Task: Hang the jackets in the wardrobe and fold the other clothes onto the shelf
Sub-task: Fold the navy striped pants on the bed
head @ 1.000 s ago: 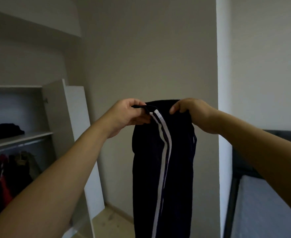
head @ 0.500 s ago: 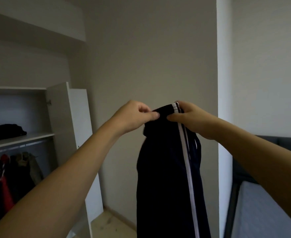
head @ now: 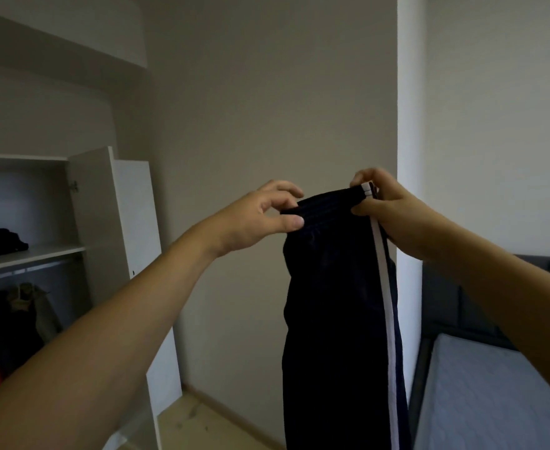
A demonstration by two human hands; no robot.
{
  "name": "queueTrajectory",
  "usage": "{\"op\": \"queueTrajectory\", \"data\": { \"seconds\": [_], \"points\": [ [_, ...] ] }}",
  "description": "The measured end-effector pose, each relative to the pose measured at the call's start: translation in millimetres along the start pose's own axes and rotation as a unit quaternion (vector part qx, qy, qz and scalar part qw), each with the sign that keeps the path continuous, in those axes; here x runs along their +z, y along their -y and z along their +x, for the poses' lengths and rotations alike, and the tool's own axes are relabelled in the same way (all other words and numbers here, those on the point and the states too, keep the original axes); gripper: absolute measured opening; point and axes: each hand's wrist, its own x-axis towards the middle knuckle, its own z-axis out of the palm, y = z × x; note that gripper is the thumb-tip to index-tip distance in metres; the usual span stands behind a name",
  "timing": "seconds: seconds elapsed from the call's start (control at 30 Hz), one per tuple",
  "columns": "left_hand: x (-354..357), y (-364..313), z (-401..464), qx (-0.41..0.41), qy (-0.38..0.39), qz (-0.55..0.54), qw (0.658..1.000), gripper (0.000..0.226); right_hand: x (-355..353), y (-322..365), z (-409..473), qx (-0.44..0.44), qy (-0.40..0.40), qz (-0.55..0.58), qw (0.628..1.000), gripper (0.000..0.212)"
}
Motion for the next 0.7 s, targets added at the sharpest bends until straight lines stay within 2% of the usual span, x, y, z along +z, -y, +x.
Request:
{"op": "queueTrajectory", "data": {
  "seconds": [0.03, 0.1, 0.13, 0.17, 0.2, 0.27, 0.3, 0.37, 0.43, 0.5, 0.57, 0.63, 0.67, 0.7],
  "points": [
    [1, 2, 2, 0.008, -0.030, 0.034, 0.999, 0.012, -2, 0, -2, 0.002, 0.012, 0.000, 1.000, 0.037],
    [6, 6, 7, -0.017, -0.104, 0.221, 0.970, 0.020, 4, 0, -4, 0.002, 0.019, -0.078, 0.997, 0.043],
    [10, 8, 8, -0.036, -0.142, 0.279, 0.949, 0.022, 9, 1, -4, -0.004, 0.005, -0.141, 0.990, 0.039],
    [15, 10, 10, -0.048, -0.176, 0.286, 0.941, 0.022, 15, 2, -3, -0.014, -0.015, -0.197, 0.980, 0.033],
    [20, 13, 12, -0.060, -0.204, 0.259, 0.942, 0.022, 20, 5, -2, -0.018, -0.032, -0.234, 0.972, 0.026],
    [32, 18, 13, -0.096, -0.266, 0.137, 0.949, 0.017, 27, 10, -1, 0.005, -0.038, -0.243, 0.969, 0.017],
    [38, 21, 13, -0.113, -0.306, 0.051, 0.944, 0.015, 29, 12, -1, 0.032, -0.024, -0.203, 0.978, 0.015],
    [48, 22, 8, -0.135, -0.371, -0.160, 0.905, 0.019, 35, 12, -4, 0.088, 0.036, -0.050, 0.994, 0.016],
    [57, 26, 1, -0.152, -0.335, -0.318, 0.874, 0.028, 45, 8, -9, 0.111, 0.073, 0.094, 0.987, 0.022],
    [71, 32, -7, -0.191, -0.238, -0.382, 0.872, 0.034, 53, 0, -11, 0.115, 0.064, 0.180, 0.975, 0.026],
    [85, 39, -17, -0.255, -0.176, -0.428, 0.849, 0.030, 57, -9, -15, 0.123, 0.044, 0.217, 0.967, 0.025],
    [98, 48, -20, -0.251, -0.205, -0.448, 0.834, 0.030, 54, -22, -21, 0.140, 0.027, 0.220, 0.965, 0.022],
    [104, 55, -18, -0.223, -0.237, -0.422, 0.846, 0.030, 49, -30, -26, 0.157, 0.018, 0.220, 0.962, 0.021],
    [111, 62, -17, -0.194, -0.268, -0.357, 0.874, 0.028, 44, -40, -33, 0.178, 0.006, 0.223, 0.958, 0.022]
  ]
}}
